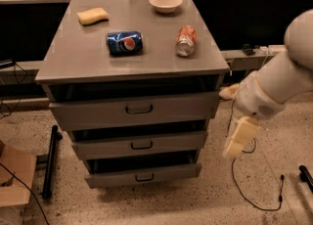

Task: Open middle drawer

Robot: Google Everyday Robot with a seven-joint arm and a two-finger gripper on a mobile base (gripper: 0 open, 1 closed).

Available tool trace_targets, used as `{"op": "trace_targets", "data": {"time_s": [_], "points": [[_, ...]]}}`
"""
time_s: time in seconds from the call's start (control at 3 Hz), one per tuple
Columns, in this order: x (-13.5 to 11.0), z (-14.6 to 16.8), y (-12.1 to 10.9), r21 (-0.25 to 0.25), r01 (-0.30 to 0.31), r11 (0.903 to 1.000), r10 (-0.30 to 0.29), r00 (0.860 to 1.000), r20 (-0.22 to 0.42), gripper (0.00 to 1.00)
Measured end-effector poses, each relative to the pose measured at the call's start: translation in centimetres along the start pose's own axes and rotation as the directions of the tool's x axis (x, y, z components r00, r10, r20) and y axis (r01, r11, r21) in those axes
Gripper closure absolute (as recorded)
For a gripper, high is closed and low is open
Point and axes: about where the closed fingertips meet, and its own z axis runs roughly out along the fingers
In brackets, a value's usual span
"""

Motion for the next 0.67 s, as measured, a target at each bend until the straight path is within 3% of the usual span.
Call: {"op": "trace_targets", "data": {"time_s": [0.67], "points": [[1.1, 8.9, 1.5, -0.069, -0.013, 0.9975, 0.020, 0.995, 0.094, 0.00]]}}
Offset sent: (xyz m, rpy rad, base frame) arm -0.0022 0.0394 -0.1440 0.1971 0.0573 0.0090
